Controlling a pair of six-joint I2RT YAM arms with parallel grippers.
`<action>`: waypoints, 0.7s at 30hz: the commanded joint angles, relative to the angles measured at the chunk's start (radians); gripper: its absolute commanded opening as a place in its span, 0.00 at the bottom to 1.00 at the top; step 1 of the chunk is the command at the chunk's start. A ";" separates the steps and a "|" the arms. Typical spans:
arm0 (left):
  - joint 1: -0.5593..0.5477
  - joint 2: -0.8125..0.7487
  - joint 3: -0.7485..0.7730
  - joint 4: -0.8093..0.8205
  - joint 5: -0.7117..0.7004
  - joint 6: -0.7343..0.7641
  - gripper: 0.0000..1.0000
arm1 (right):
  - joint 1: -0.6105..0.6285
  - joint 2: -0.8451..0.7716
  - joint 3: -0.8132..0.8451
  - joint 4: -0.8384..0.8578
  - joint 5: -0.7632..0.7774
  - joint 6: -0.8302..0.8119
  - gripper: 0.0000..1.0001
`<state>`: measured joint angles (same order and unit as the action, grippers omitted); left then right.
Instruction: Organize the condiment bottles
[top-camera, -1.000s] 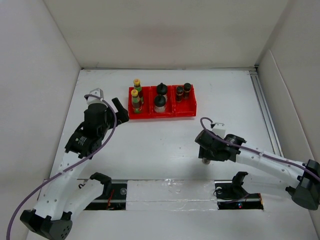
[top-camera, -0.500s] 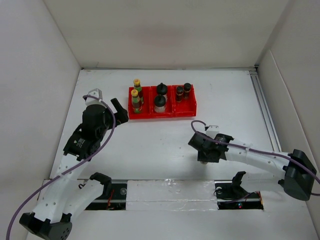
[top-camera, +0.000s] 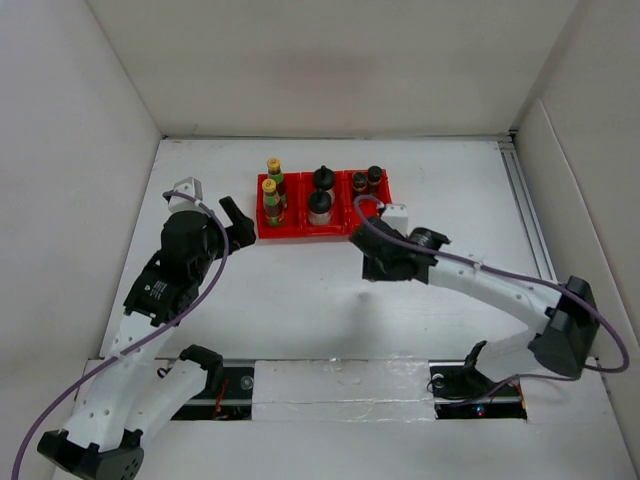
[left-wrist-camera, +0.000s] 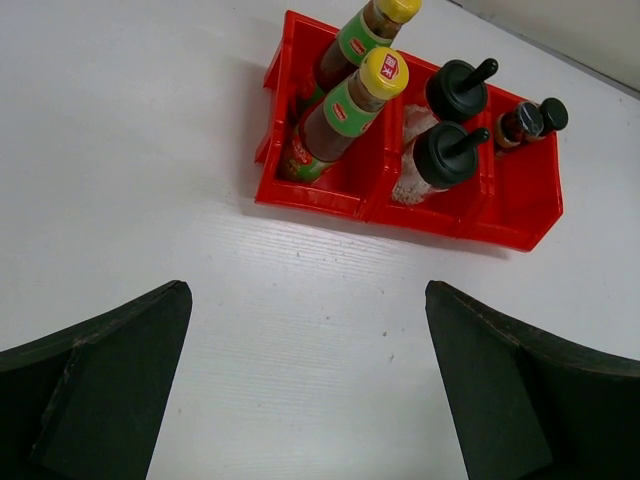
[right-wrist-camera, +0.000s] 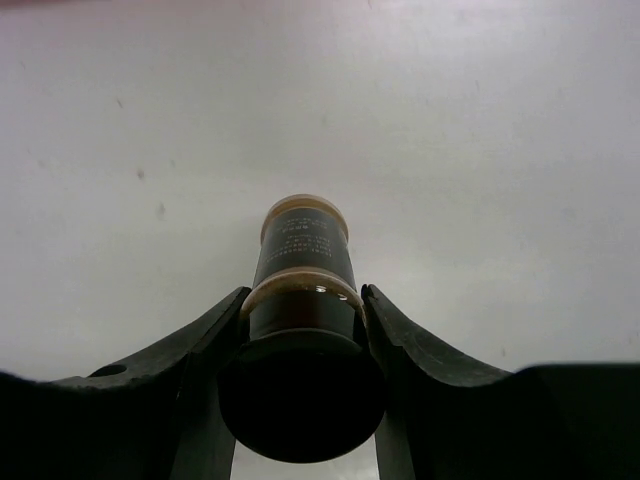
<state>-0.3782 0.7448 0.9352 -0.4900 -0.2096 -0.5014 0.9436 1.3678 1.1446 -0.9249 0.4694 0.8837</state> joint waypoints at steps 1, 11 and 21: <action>0.002 0.008 -0.009 0.034 -0.001 0.009 0.99 | -0.087 0.129 0.137 0.092 0.017 -0.185 0.02; 0.002 0.014 -0.007 0.027 -0.024 0.000 0.99 | -0.321 0.444 0.561 0.063 -0.077 -0.436 0.01; 0.002 0.033 -0.006 0.025 -0.033 -0.003 0.99 | -0.471 0.662 0.767 0.081 -0.176 -0.604 0.01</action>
<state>-0.3782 0.7692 0.9291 -0.4904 -0.2268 -0.5022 0.4831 1.9972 1.8481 -0.8581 0.3389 0.3576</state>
